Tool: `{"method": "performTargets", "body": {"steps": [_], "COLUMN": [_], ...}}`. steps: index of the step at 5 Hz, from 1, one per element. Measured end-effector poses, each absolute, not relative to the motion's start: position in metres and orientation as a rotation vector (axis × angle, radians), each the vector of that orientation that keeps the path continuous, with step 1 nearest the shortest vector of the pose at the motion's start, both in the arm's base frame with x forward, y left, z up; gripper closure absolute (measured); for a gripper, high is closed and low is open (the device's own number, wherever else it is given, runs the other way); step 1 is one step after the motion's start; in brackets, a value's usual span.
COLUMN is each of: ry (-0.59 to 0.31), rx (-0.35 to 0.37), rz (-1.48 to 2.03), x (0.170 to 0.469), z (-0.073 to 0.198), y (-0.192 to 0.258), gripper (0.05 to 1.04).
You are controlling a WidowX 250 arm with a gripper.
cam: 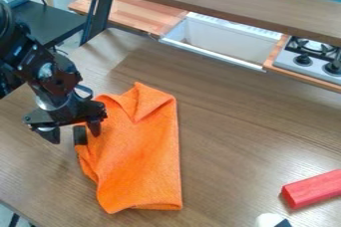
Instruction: Unfold cloth from left to right
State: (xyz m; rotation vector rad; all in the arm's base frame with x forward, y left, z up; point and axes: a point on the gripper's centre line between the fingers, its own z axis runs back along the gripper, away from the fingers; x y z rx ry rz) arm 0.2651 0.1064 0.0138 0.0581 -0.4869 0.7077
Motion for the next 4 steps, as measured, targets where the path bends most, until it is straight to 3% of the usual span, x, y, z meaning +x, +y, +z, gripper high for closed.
{"method": "performTargets", "body": {"steps": [3,4], "ry": [-0.46,-0.459], "rx": [0.085,0.087], "rz": [0.687,0.694], "x": [0.2701,0.2713], "z": [0.0007,-0.0009], "y": [0.1021,0.1026], "gripper": [0.121,0.377]}}
